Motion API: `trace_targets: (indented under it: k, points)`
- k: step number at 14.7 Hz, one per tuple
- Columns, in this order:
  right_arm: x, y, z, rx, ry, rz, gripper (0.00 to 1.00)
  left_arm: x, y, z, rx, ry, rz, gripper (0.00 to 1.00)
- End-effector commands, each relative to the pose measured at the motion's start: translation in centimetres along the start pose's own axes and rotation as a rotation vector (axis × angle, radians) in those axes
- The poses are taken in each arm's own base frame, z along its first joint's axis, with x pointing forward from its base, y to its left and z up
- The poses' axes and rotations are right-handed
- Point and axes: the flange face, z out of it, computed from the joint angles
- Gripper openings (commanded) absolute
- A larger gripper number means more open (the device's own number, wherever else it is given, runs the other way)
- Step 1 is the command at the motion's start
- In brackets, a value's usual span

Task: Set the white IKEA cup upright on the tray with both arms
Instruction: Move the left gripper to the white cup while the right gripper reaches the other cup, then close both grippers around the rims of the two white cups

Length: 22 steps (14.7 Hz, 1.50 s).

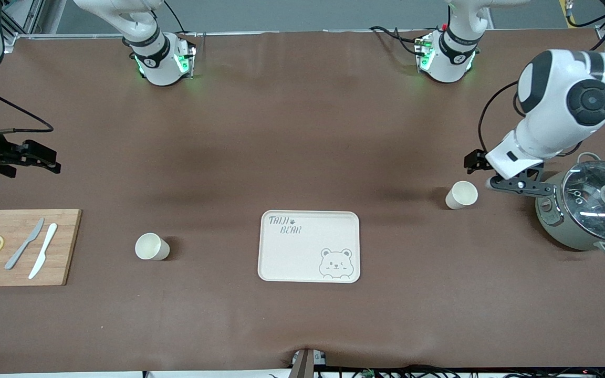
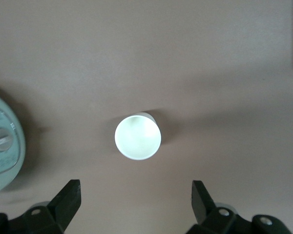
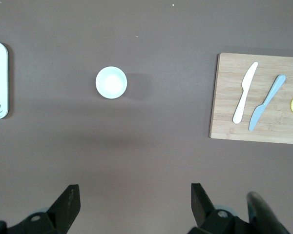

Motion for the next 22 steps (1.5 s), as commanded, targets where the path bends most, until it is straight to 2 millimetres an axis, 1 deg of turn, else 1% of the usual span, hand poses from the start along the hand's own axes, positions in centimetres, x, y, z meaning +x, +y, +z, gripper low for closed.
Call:
trace_targets:
  k: [1, 3, 5, 6, 8, 10, 13, 16, 18, 20, 21, 22]
  points:
    - [0.8, -0.1, 0.8, 0.016, -0.006, 0.004, 1.00, -2.0, -1.8, 2.7, -0.005, 0.056, 0.053, 1.00]
    - [1.9, 0.4, 3.0, 0.065, -0.025, 0.023, 1.00, -2.7, -3.4, 5.3, -0.002, 0.090, 0.049, 1.00]
    - [2.9, 0.6, 5.9, 0.078, -0.068, 0.025, 1.00, -2.6, -3.6, 7.4, -0.006, 0.099, 0.057, 1.00]
    - [3.2, 0.7, 6.9, 0.080, -0.083, 0.022, 1.00, -2.5, -4.0, 8.3, -0.009, 0.096, 0.051, 1.00]
    - [3.9, 1.6, 9.0, 0.080, -0.101, 0.033, 1.00, -2.2, -4.1, 10.0, -0.014, 0.105, 0.050, 1.00]
    - [4.9, 1.7, 11.6, 0.078, -0.114, 0.046, 1.00, -2.3, -3.9, 11.4, -0.017, 0.110, 0.051, 1.00]
    - [6.2, 2.7, 14.3, 0.072, -0.079, 0.058, 1.00, -2.6, -3.7, 13.5, -0.021, 0.124, 0.051, 1.00]
    - [7.5, 2.5, 16.5, 0.068, -0.047, 0.059, 1.00, -2.3, -3.7, 15.8, -0.026, 0.142, 0.051, 1.00]
    - [8.2, 2.6, 18.6, 0.075, -0.041, 0.068, 1.00, -2.2, -4.5, 17.0, -0.028, 0.155, 0.044, 1.00]
    - [8.9, 2.5, 21.2, 0.097, -0.032, 0.084, 1.00, -2.2, -5.3, 17.8, -0.027, 0.168, 0.035, 1.00]
    - [9.2, 2.5, 22.4, 0.118, -0.016, 0.099, 1.00, -2.2, -5.5, 17.7, -0.026, 0.169, 0.034, 1.00]
    - [9.3, 2.4, 24.0, 0.138, -0.004, 0.118, 1.00, -2.3, -5.6, 17.6, -0.025, 0.172, 0.032, 1.00]
